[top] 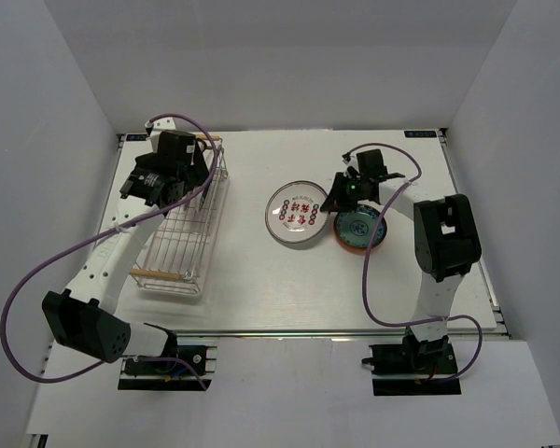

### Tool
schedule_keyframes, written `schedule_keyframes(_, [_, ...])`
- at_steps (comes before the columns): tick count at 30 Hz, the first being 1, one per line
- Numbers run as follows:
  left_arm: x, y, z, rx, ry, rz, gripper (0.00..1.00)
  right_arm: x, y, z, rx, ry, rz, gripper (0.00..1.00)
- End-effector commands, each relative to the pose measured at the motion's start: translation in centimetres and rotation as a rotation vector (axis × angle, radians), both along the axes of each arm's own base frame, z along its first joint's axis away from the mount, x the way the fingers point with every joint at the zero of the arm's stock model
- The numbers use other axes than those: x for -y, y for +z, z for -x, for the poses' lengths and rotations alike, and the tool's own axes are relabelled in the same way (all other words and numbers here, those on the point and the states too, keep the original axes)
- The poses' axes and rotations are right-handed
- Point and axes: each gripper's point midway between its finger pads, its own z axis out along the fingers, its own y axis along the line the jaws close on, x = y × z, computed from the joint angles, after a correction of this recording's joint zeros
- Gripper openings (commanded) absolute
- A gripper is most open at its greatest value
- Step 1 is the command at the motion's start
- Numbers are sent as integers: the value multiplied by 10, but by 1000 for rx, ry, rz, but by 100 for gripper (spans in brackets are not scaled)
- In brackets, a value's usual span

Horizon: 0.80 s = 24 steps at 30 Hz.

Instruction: Unload the plates from the dish rack

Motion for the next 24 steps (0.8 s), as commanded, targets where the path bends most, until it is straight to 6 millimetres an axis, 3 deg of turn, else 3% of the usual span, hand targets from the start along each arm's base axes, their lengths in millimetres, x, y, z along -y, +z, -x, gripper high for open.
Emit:
schedule_keyframes(1, [-9, 19, 6, 61, 35, 14, 98, -8, 18, -21, 90, 10, -25, 19])
schedule_keyframes(6, [-13, 21, 6, 66, 44, 14, 98, -11, 10, -22, 68, 38, -15, 43])
schedule_keyframes(14, [-17, 18, 0, 54, 57, 14, 98, -21, -1, -22, 42, 103, 39, 59])
schedule_keyframes(17, [-20, 20, -1, 57, 65, 12, 98, -23, 0, -23, 44, 127, 57, 89])
schedule_keyframes(24, [-27, 17, -4, 45, 85, 2, 98, -8, 3, -32, 56, 118, 162, 89])
